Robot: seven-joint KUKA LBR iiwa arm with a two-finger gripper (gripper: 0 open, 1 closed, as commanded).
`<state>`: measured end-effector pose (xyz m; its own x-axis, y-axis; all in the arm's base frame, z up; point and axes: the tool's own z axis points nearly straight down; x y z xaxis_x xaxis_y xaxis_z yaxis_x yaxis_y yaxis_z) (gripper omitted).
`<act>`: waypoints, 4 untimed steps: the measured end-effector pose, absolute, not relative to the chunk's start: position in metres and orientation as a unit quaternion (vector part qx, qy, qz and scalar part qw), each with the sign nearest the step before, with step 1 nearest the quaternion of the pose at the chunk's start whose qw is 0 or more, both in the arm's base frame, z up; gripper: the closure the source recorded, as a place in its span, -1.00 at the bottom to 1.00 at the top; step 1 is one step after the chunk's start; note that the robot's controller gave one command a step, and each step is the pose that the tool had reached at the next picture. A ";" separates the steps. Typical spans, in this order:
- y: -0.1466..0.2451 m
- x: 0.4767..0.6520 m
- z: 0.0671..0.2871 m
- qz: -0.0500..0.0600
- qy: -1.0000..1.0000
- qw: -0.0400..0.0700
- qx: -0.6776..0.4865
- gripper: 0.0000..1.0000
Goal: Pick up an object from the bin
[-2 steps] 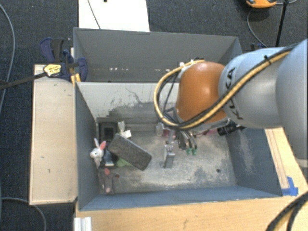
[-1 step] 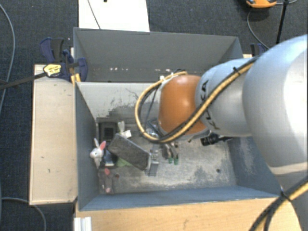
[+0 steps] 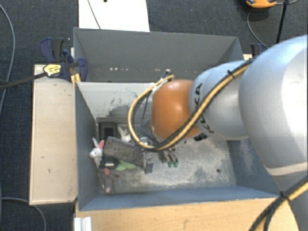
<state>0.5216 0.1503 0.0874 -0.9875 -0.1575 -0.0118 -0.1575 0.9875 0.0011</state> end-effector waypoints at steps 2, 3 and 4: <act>0.150 0.521 0.088 0.001 0.997 0.006 -0.079 1.00; 0.133 0.525 0.123 0.001 0.990 0.009 -0.144 1.00; 0.132 0.522 0.147 0.000 0.979 0.006 -0.204 1.00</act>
Offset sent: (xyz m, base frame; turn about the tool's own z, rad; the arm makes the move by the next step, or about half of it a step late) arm 0.0063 0.0065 0.1226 -0.0048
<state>0.5215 0.1321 0.1471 -0.9164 -0.4001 -0.0114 -0.4001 0.9165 -0.0029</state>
